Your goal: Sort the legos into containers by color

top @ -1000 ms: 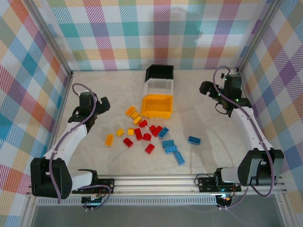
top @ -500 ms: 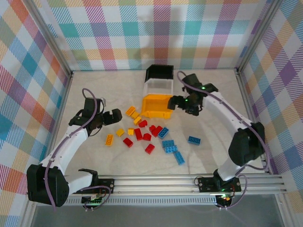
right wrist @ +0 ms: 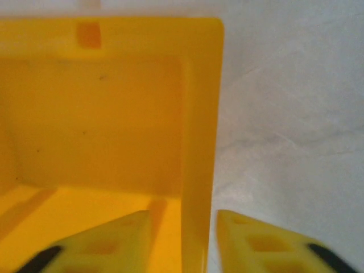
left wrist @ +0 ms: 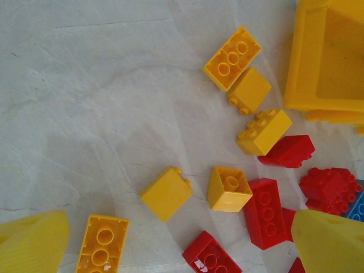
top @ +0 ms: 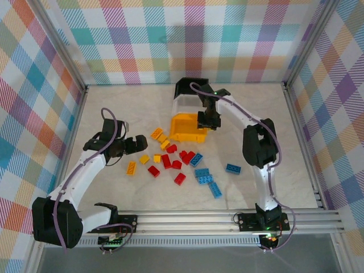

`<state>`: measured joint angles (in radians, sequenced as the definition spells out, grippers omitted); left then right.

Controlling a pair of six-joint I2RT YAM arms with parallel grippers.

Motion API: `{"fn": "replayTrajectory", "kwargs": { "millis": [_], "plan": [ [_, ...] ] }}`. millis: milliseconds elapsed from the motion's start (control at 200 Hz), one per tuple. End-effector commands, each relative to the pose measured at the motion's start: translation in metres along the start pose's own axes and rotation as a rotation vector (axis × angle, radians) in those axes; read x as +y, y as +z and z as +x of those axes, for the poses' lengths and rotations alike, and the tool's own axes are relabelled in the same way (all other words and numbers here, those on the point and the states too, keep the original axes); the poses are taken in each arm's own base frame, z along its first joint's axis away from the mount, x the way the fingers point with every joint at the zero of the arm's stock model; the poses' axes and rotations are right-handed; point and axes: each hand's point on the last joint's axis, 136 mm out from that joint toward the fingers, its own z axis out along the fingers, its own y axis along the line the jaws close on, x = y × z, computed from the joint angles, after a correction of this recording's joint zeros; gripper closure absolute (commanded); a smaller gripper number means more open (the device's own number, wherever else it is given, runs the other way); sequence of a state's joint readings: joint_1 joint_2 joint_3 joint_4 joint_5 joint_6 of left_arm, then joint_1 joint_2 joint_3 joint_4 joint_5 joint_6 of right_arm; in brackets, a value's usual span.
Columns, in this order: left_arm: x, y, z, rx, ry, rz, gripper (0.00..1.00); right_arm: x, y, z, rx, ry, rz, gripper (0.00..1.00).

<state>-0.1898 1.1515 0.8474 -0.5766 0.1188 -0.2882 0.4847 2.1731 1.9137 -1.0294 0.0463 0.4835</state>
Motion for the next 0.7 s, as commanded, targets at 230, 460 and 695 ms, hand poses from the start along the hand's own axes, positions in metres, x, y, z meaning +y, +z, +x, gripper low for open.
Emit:
{"fn": "replayTrajectory", "kwargs": {
  "millis": [230,460,695],
  "plan": [
    [-0.005,0.003,0.004,0.030,-0.005,0.013,0.00,-0.029,-0.003,0.001,0.007,-0.220,0.153,0.85],
    [-0.007,0.005,0.004,0.034,-0.021,0.027,0.00,-0.048,-0.012,0.000,-0.063,-0.450,0.234,0.86],
    [-0.010,0.009,0.001,0.041,-0.046,0.034,0.00,-0.072,-0.016,-0.014,-0.089,-0.654,0.405,0.82]
  ]
}}
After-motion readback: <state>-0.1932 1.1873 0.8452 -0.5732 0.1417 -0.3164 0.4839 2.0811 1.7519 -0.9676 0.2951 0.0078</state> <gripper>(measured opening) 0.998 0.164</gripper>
